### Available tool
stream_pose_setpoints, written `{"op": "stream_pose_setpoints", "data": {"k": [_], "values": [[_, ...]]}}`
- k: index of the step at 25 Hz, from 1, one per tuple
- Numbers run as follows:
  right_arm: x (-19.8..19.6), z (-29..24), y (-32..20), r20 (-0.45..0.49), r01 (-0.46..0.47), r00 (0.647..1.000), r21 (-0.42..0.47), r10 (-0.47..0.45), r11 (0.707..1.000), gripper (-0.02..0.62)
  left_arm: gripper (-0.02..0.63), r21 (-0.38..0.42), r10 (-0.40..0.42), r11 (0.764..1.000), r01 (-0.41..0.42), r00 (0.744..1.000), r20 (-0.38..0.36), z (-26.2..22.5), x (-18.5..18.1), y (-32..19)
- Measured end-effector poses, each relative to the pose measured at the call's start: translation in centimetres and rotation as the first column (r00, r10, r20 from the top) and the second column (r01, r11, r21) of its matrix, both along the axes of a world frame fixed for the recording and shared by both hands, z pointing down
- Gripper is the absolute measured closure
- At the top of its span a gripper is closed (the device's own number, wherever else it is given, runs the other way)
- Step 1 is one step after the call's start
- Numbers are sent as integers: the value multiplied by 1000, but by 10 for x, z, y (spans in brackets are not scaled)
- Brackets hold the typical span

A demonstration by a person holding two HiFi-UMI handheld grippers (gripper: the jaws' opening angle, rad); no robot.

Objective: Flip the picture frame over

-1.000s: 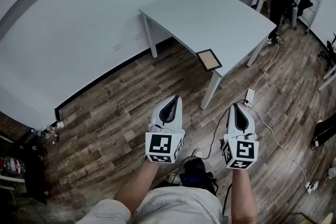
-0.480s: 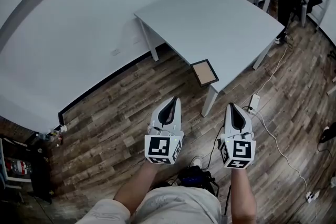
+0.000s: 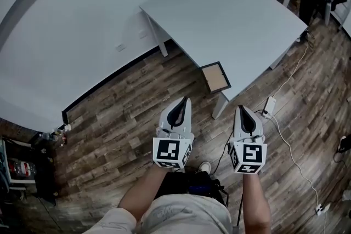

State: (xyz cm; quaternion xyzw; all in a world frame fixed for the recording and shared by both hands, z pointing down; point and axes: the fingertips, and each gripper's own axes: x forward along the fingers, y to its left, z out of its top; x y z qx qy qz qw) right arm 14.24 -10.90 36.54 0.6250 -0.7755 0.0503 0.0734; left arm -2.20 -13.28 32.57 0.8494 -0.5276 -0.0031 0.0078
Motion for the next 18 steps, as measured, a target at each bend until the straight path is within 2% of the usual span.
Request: {"op": "stream_pose_setpoints", "data": {"k": [12,15,18], "values": [[-36,66,-46,-153,-2,988,-100,-14,995,572,606,-36,89,995,-89,996,5,59,-1,-55],[-46,83,-59,-209,11,977,-122,-37,992,571,606,-43,99,994,-98,995,6,72,-3,-68],[-57,102,-66,-287,36,955,-145,-76,989,543,606,-91,113,990,-112,993,13,88,-4,-73]]}}
